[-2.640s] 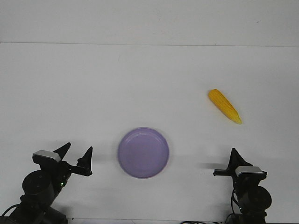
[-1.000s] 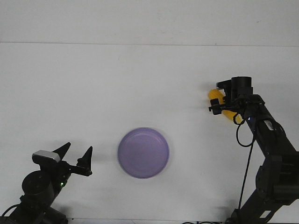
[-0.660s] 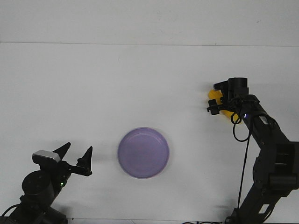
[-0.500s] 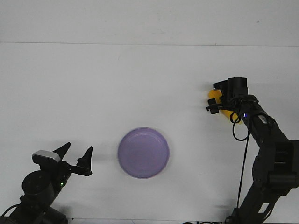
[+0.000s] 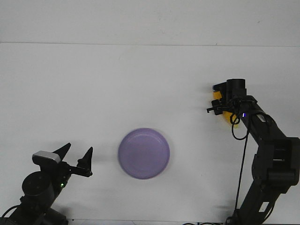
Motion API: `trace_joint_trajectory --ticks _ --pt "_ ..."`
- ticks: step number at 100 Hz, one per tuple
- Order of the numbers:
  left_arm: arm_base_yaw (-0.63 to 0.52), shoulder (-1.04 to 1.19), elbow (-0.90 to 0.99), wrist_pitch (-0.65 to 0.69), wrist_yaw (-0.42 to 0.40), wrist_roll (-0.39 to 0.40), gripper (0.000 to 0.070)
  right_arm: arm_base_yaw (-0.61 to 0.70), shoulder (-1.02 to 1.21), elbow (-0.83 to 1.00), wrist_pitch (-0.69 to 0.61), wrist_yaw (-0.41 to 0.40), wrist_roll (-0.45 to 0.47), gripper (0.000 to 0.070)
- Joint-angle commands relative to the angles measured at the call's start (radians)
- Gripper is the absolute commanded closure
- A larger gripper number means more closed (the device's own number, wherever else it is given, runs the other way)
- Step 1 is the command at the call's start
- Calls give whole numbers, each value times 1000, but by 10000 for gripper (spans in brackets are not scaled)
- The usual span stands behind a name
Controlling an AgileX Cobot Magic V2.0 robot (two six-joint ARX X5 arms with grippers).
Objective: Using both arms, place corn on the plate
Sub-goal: 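Lift the corn with the right gripper and carry it over the plate, then lower the corn onto the plate and open the right gripper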
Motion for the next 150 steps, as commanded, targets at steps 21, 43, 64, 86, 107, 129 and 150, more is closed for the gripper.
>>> trace_joint_trajectory --ticks 21,43,64,86,107,129,150 --pt "-3 5 4 6 -2 -5 122 0 -35 28 -17 3 1 432" --pt "-3 5 4 7 -2 -5 121 24 -216 28 -76 -66 22 431" --pt "-3 5 4 9 -2 -5 121 113 -429 28 -168 -143 30 431" --pt "-3 5 4 10 -2 -5 121 306 -550 27 -253 -225 78 431" --pt "-3 5 4 10 -2 -5 121 547 -527 -18 -279 -213 90 431" --pt "-3 5 4 10 -2 -5 121 715 -458 -132 -159 -209 136 431" --pt "-3 5 4 10 -2 -5 121 803 -352 -182 -58 -187 156 431"
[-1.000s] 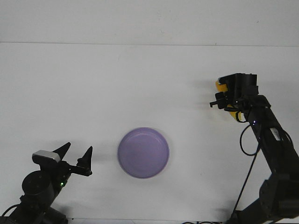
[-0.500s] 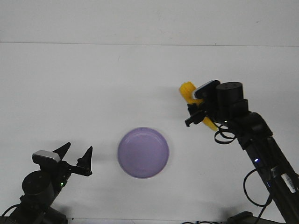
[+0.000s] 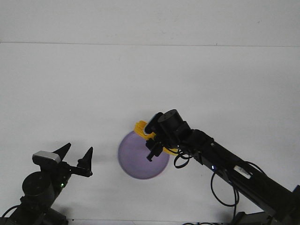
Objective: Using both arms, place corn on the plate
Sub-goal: 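Lower the corn onto the plate and open the right gripper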
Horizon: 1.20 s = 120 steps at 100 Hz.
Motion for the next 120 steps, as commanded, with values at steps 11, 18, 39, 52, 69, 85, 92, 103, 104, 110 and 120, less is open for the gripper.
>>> trace_joint_trajectory --ticks 11,18,39,52,69,85,92,103,104,110,120 --pt "-3 5 4 9 -2 -5 121 51 102 10 62 2 23 431" --pt "-3 5 4 9 -2 -5 121 66 132 10 74 2 23 431" --pt "-3 5 4 9 -2 -5 121 82 201 10 81 2 28 431" --pt "-3 5 4 9 -2 -5 121 85 213 10 84 2 29 424" --pt "-3 5 4 9 -2 -5 121 85 213 10 87 2 45 221" --pt "-3 5 4 9 -2 -5 121 85 213 10 88 2 50 153" --pt "-3 5 4 9 -2 -5 121 85 212 10 87 3 49 153" --pt "-3 5 4 9 -2 -5 121 79 188 12 82 10 48 153" --pt "-3 5 4 9 -2 -5 121 77 183 12 80 10 48 153" --pt "-3 5 4 10 -2 -5 120 69 145 12 76 23 48 153" --pt "-3 5 5 11 -2 -5 120 54 48 12 69 66 43 153"
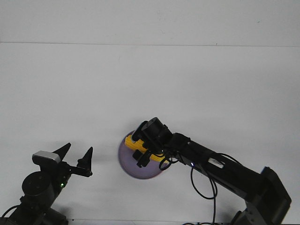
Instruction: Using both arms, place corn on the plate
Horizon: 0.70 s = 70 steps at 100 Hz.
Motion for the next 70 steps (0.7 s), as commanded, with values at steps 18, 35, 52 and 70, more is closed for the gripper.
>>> trace_joint_trajectory --ticks 18,35,52,70 --pt "-3 5 5 15 -2 -5 120 -55 -312 18 11 130 3 153" --pt "-3 5 6 21 -2 -5 120 -130 -552 18 -9 270 -18 154" --pt "-3 5 6 29 -2 -5 120 -219 -756 -27 -45 325 -25 154" --pt "-3 5 6 31 -2 -5 120 -282 -991 -231 -35 353 -23 154"
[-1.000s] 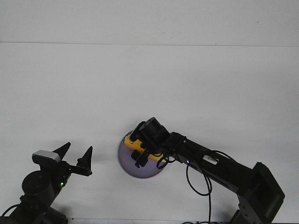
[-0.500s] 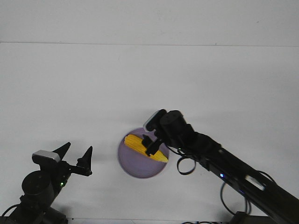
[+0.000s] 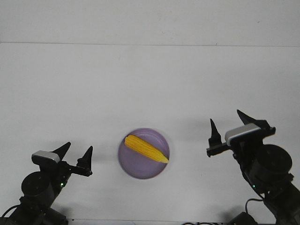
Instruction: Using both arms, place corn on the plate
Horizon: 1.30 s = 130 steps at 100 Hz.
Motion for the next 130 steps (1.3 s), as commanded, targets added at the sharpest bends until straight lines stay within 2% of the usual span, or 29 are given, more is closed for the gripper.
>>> trace_joint_trajectory --ticks 1,19,35,39,42,46,54,55,57,61,130 --pt "-3 5 6 12 -2 -5 120 -4 -63 -76 3 1 -2 154" --pt "-3 5 6 12 -2 -5 120 -15 -272 -289 0 0 13 154" --pt "-3 5 6 12 -2 -5 122 -15 -377 -363 -3 0 37 156" --pt "-3 5 6 12 -2 -5 126 -15 -387 -365 -3 0 37 175" --pt "-3 5 6 12 -2 -5 141 -15 -390 -365 0 0 37 214" --pt "-3 5 6 12 -2 -5 223 -15 -391 -365 2 0 36 330" --pt "-3 5 6 11 -2 -5 540 -15 -391 -365 -4 0 36 681" --pt "-3 5 6 11 -2 -5 610 -15 -391 -365 -5 0 36 700" --pt "-3 5 6 11 -2 -5 700 -15 -391 -365 -6 0 35 700" --pt "-3 5 6 12 -2 -5 684 -15 -391 -365 -6 0 34 696" --pt "-3 4 6 13 -2 -5 685 -15 -391 -364 32 0 33 696"
